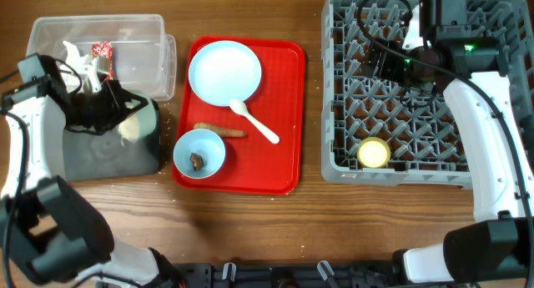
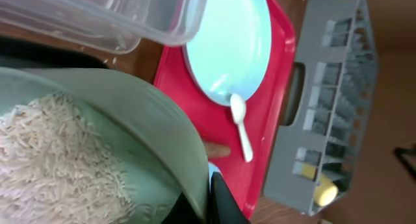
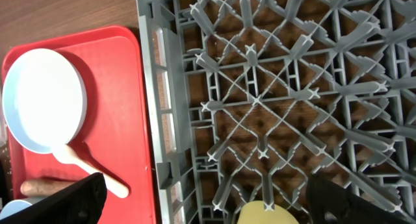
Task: Sort waste into correct bins and load items into the dishwasher rack
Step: 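Tip the rice from the green bowl onto the black tray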
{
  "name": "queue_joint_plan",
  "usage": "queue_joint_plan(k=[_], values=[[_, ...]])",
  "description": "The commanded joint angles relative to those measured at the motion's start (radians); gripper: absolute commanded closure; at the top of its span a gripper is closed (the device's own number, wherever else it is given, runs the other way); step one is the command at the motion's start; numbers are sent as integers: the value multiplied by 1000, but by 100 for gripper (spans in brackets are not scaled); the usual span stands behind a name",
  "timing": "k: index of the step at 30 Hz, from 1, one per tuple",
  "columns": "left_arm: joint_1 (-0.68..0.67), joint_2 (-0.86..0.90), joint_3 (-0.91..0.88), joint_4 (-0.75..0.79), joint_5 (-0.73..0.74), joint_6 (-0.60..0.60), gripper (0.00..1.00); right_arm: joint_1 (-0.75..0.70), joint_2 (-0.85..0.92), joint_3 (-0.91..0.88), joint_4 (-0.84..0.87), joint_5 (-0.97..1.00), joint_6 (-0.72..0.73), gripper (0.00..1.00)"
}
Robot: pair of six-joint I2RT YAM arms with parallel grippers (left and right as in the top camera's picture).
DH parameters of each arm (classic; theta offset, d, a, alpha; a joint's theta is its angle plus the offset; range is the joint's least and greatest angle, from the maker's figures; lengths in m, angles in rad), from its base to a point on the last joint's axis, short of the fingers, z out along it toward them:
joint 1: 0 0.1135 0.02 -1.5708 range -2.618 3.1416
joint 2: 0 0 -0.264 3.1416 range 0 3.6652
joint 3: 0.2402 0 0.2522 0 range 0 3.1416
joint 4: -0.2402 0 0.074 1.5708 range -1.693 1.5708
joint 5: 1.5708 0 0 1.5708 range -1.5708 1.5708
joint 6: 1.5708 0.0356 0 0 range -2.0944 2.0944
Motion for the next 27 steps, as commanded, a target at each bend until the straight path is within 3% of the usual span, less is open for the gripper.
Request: queue_joint_plan(k=[1,10,21,27], values=[[23,97,-16,51,173,27,96,1,-9,12,-6,21,-14,0],[190,186,-16,59,304,27,96,1,-9,12,-24,21,-13,0],[336,186,-16,-87,743,23,96,1,-9,12,-32,20,-14,0],[382,186,-16,-181,764,-11,96,1,-9,12,-39,21,-13,0]])
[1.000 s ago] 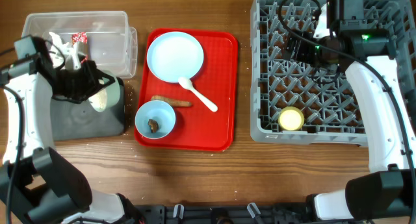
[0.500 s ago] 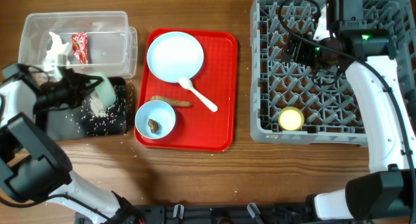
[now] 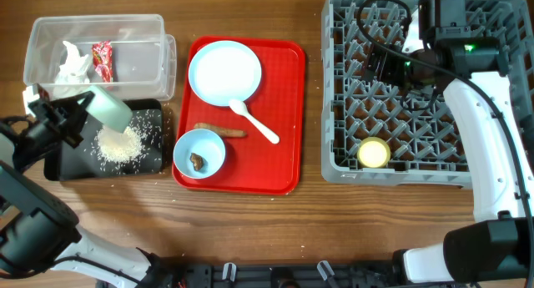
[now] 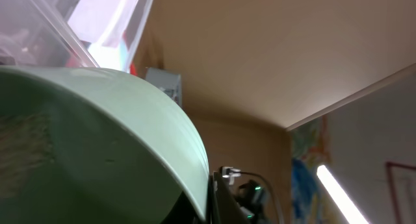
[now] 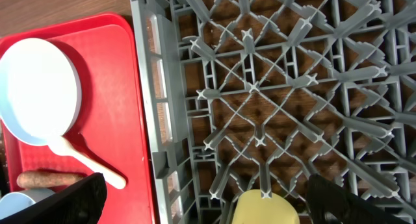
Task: Sort waste into correct bins and load items into the dishwasher rack
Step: 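Tip the rice from the green bowl onto the black tray, then set the green bowl onto the blue plate with the left gripper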
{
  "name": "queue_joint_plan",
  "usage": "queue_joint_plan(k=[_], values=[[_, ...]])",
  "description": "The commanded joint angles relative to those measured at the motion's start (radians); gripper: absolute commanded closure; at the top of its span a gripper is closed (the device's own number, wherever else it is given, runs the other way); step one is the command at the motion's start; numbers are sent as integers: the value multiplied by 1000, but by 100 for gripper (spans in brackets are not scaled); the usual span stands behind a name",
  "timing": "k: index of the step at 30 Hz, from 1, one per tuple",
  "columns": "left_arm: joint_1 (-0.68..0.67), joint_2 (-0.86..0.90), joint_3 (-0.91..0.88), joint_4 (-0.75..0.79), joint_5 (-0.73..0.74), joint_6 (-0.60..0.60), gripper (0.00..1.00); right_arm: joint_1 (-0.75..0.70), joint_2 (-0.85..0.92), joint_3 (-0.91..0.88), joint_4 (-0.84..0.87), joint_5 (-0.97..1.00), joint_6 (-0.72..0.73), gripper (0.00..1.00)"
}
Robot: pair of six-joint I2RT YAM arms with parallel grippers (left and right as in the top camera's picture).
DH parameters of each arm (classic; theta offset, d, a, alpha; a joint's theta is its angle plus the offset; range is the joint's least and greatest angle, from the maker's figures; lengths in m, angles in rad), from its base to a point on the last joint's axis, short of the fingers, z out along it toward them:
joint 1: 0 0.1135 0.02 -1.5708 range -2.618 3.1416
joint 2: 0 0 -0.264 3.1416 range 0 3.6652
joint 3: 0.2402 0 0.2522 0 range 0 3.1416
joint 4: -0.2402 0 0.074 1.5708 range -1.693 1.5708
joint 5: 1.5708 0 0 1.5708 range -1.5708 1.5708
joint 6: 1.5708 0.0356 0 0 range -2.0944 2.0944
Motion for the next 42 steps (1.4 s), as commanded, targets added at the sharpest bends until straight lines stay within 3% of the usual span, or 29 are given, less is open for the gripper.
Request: queue_joint_plan(k=[1,9,12,14,16,21,25,30,34,36,39,42], values=[[14,6,-6,-56,62,-4,96,1,-9,12,-2,21,-14,0],[14,6,-6,-92,62,-74,96,1,-9,12,-12,20,-13,0],[14,6,-6,52,43,-75,96,1,-9,12,-13,20,-13,0],[7,5,-6,6,62,-79,96,1,-9,12,-13,20,-13,0],[-13,-5,-6,-115,63,-41,96,1,-9,12,-13,20,-13,0],[-62,-18,-6,-113,62,33,96,1,-9,12,-10,21,-13,0],[-204,-52,13,-89,-5,117,96,1,-9,12,2,21,-13,0],[-522,-144,148,-50,-353,89,96,1,-9,12,9,20,-13,0],[-840,-178,170,109,-892,-126,96,1,-9,12,9,20,-13,0],[-1048,-161,164,209,-1278,-135,96,1,-9,12,9,19,-13,0],[-1228,-97,136,423,-1777,-134,96,1,-9,12,5,16,-12,0],[-1258,0,131,553,-1822,-116,96,1,-9,12,4,16,-13,0]])
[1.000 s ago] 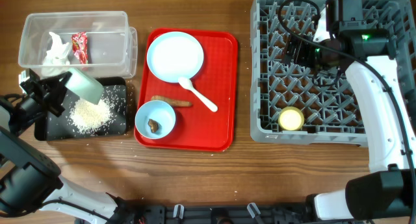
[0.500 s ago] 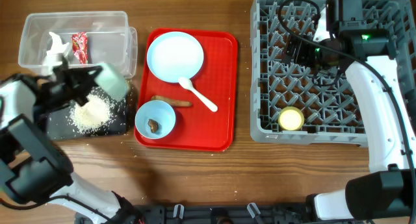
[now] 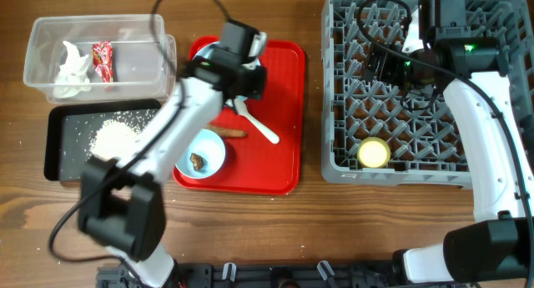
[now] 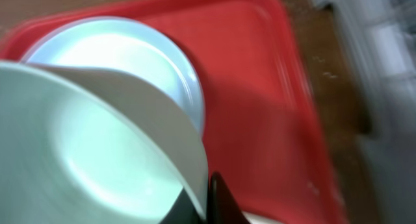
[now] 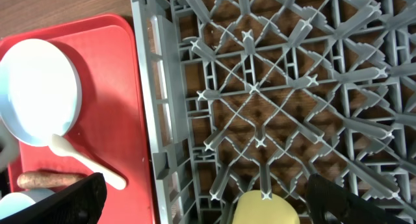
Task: Sort waste into correct bins and load items into the dishwasher rack
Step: 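Set the green bowl onto the blue plate with the left gripper, then grasp the blue bowl and tip its food onto the black tray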
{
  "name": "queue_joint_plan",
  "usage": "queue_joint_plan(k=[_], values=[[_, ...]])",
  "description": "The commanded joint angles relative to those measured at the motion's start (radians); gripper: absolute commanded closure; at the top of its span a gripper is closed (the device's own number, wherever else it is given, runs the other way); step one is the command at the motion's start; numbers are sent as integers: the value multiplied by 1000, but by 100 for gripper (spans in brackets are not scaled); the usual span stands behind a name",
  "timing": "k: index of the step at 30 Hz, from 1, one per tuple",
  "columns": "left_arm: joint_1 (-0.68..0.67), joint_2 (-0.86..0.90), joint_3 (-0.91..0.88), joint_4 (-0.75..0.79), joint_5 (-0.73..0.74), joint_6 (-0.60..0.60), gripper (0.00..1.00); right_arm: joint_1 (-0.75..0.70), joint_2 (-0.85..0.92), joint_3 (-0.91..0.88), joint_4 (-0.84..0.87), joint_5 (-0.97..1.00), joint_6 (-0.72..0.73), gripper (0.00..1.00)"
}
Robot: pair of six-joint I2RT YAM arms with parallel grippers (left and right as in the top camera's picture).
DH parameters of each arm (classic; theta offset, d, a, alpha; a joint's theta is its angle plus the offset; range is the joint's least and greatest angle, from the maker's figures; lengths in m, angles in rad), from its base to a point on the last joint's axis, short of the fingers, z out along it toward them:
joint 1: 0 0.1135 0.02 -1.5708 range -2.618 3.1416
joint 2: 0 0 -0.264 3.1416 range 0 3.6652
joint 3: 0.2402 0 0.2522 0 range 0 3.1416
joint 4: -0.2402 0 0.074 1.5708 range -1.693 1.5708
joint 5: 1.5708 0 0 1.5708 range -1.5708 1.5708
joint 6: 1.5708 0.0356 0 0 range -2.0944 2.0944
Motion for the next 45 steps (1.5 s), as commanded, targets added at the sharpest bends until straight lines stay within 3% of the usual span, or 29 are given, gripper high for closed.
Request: queue_joint_plan(k=[1,6,11,14,18,21,24,31,34,38,45], values=[[-4,122,-20,74,-264,1,96,1,-9,12,-3,16,-13,0],[19,215,-20,89,-264,1,95,1,-9,12,2,16,-14,0],[19,194,-15,91,-264,1,44,1,-9,12,6,16,-13,0],[18,123,-13,68,-262,-27,38,1,-9,12,5,16,-14,0],[18,-63,5,-193,-242,-261,35,1,-9,12,5,16,-14,0],[21,-158,-3,-437,-102,-478,37,1,-9,12,5,16,-14,0],[5,-157,-53,-519,-35,-480,40,1,-9,12,12,17,-14,0],[-15,-156,-422,-199,-27,-425,50,1,-9,12,6,16,-14,0],[-15,-156,-523,-67,-27,-425,76,1,-9,12,5,16,-13,0],[-15,-156,-528,-51,-27,-425,96,1,-9,12,5,16,-13,0],[13,-230,-328,-254,10,-424,96,1,-9,12,5,16,-14,0]])
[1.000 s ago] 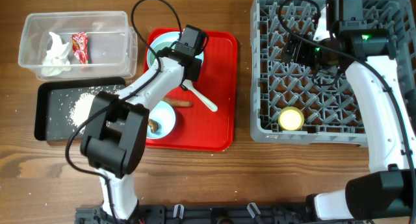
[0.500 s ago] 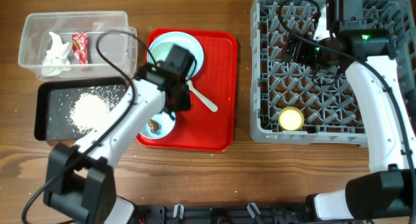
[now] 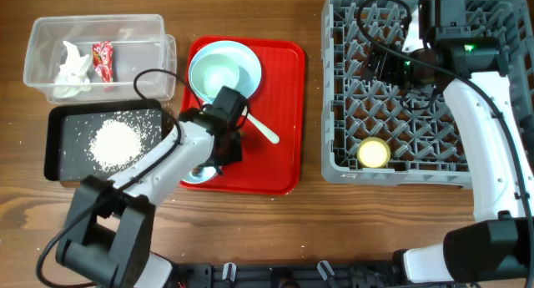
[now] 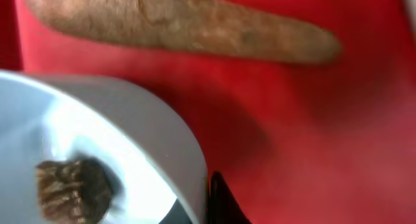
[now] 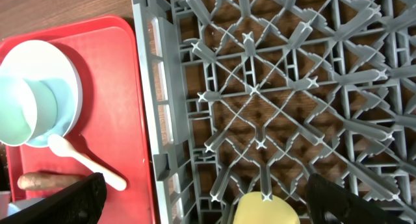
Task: Sort waste into correct bins and load items into the dishwasher rack
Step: 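Grasp the blue bowl and tip its food onto the black tray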
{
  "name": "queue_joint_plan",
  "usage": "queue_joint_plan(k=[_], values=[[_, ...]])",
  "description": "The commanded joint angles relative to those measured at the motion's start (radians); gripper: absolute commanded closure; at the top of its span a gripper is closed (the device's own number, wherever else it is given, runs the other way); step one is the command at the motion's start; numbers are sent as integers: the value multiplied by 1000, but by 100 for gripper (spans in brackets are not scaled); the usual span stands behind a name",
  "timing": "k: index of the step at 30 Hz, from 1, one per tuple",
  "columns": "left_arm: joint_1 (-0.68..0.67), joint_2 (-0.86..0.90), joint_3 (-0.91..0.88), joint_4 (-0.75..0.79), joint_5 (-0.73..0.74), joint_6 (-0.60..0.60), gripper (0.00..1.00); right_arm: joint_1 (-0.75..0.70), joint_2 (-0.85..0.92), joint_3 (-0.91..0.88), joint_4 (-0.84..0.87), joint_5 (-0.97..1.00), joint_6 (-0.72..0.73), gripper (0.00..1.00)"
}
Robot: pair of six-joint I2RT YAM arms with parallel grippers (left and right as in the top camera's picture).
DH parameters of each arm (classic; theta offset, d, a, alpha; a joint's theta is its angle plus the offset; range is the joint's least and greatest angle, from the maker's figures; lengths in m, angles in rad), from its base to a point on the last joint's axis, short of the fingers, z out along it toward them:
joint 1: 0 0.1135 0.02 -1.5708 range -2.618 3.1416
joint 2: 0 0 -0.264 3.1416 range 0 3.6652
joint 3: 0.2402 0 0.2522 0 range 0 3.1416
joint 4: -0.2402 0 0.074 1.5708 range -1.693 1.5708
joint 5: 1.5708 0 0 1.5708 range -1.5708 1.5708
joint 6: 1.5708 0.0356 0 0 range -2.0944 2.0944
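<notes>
My left gripper (image 3: 228, 146) reaches over the red tray (image 3: 284, 154) and is shut on the rim of the blue bowl (image 4: 97, 139). One dark finger (image 4: 221, 201) shows outside the bowl's wall. A brown scrap (image 4: 71, 188) lies in the bowl and a sausage (image 4: 175, 23) lies beside it. An empty green bowl (image 3: 219, 73) sits on the white plate (image 3: 253, 71), with a white spoon (image 3: 265, 131) below it. Above the grey dishwasher rack (image 3: 417, 113) my right gripper (image 5: 205, 201) hangs open and empty. A yellow cup (image 3: 373, 154) stands in the rack.
A black tray (image 3: 67, 121) at the left holds a heap of rice (image 3: 113, 142). Behind it a clear bin (image 3: 125, 33) contains a wrapper and crumpled paper. The rack fills the table's right side, close beside the red tray.
The green bowl, held above the plate before, now rests on the plate. My left gripper has moved down the tray and shut on the blue bowl's rim. The right arm stayed still.
My left gripper first held the green bowl, full of rice, over the black tray. Then the bowl was tipped and rice lay on the tray. Later the empty bowl was over the plate. Now it sits there and the gripper holds the blue bowl.
</notes>
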Motion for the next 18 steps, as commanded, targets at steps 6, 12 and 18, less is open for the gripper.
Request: queue_joint_plan(k=[6,12,18], values=[[290,-203,196,-149,157,131,96,1,-9,12,2,16,-13,0],[771,-151,193,-64,682,419,96,1,-9,12,-11,16,-13,0],[1024,44,193,-47,1205,636,96,1,-9,11,-18,16,-13,0]])
